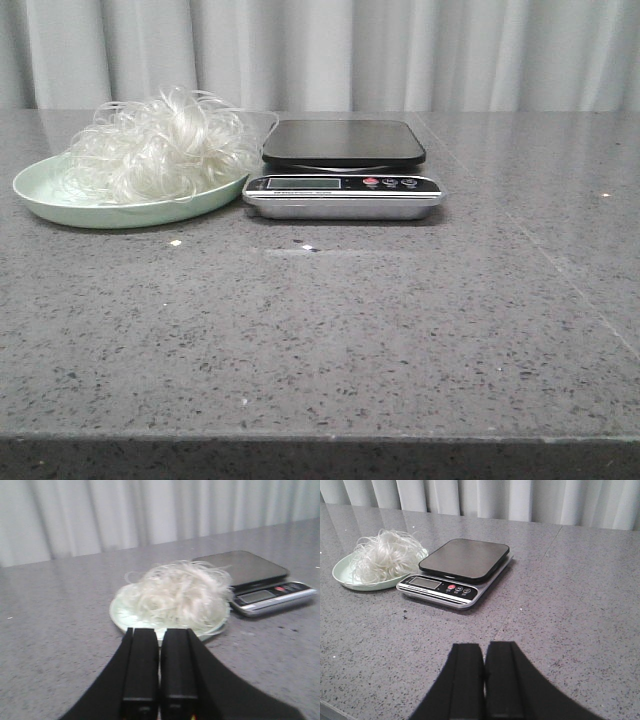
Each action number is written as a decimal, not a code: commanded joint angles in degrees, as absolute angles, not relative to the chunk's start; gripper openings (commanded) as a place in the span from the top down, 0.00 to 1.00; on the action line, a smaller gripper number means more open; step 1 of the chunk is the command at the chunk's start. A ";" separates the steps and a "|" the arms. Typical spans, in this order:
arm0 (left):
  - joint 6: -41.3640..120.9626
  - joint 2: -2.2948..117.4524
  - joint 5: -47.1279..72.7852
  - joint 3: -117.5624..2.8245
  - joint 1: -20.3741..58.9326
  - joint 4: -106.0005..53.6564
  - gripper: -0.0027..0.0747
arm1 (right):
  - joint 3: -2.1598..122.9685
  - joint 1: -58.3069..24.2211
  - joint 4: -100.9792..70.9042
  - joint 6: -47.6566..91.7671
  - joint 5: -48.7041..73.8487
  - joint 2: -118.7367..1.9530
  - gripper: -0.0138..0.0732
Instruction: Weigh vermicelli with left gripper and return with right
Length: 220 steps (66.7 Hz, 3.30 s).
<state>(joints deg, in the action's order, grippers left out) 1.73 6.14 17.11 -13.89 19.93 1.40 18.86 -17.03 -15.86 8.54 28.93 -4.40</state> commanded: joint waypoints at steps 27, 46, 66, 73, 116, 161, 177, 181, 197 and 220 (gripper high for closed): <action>0.00 -1.43 -4.84 0.54 1.05 0.50 0.80 | 20.24 -16.79 -16.43 8.98 25.20 -5.19 0.65; 0.00 -1.43 -4.84 0.54 1.05 0.50 0.80 | 20.24 -16.79 -16.43 8.98 25.20 -5.19 0.65; 0.00 -1.43 -4.84 0.54 1.05 0.50 0.80 | 20.24 -16.79 -16.43 8.98 25.20 -5.19 0.65; 0.00 -1.43 -4.84 0.54 1.05 0.50 0.80 | 20.24 -16.79 -16.43 8.98 25.20 -5.19 0.65; 0.00 -1.43 -4.84 0.54 1.05 0.50 0.80 | 15.38 -11.06 -6.26 8.98 13.29 -3.95 0.65; 0.00 -1.43 -4.84 0.54 1.05 0.50 0.80 | -1.11 -3.85 -6.21 1.77 -9.49 1.51 0.65; 0.00 -1.43 -4.84 0.54 1.05 0.50 0.80 | -1.11 -3.85 -4.52 1.77 -9.59 1.51 0.65; 0.00 -1.43 -4.84 0.54 1.05 0.50 0.80 | -1.11 -3.85 -3.92 1.49 -9.59 1.51 0.65; 0.00 -1.43 -4.84 0.54 1.05 0.50 0.80 | -1.11 -3.85 -3.52 1.49 -9.55 1.51 0.65; 0.00 -1.43 -4.84 0.54 1.05 0.50 0.80 | -1.11 -3.85 -3.52 1.49 -9.56 1.56 0.65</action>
<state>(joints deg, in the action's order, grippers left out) 0.67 -0.21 -0.63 0.20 1.13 0.94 -1.57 -4.09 -4.29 1.56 -4.67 0.55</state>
